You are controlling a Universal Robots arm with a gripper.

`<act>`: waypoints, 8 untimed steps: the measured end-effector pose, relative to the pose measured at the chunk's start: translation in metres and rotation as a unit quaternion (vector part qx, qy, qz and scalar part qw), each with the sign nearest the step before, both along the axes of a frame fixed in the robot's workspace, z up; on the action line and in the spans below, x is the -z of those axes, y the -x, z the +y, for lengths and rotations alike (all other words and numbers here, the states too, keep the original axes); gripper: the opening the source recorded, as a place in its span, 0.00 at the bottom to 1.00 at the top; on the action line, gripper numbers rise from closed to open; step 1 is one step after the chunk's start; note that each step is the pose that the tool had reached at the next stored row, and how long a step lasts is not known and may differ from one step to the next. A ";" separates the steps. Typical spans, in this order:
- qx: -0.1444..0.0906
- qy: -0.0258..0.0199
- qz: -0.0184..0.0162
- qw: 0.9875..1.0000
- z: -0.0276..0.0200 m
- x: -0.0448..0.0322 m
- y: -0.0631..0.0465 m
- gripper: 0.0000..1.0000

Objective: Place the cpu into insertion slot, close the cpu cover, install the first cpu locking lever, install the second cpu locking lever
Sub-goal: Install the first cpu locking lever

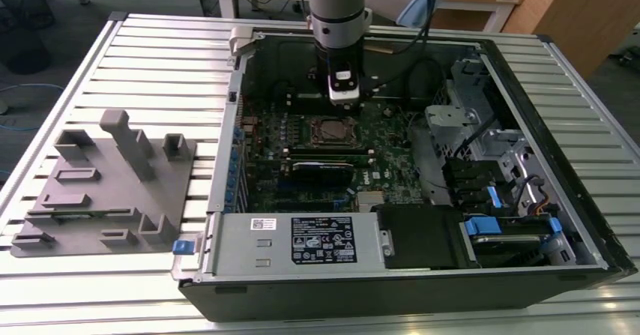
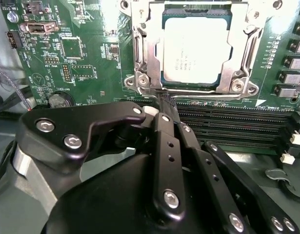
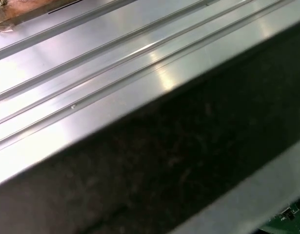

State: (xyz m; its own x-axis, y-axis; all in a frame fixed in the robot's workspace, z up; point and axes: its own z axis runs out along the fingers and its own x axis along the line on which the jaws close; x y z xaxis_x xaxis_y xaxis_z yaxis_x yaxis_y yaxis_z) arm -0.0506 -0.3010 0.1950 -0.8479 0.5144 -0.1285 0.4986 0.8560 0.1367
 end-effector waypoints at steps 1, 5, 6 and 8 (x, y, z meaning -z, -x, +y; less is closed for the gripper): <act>0.001 0.000 0.000 1.000 0.0000 0.0003 0.000 0.11; 0.002 -0.001 0.000 1.000 -0.0002 0.0004 0.000 0.11; 0.002 -0.003 0.000 1.000 -0.0002 0.0004 0.000 0.11; 0.002 -0.006 0.000 1.000 -0.0002 0.0004 0.000 0.11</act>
State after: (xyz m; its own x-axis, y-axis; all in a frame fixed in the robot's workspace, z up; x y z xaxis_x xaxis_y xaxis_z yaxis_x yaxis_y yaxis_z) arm -0.0507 -0.3012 0.1945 -0.8459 0.5194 -0.1217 0.5020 0.8522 0.1473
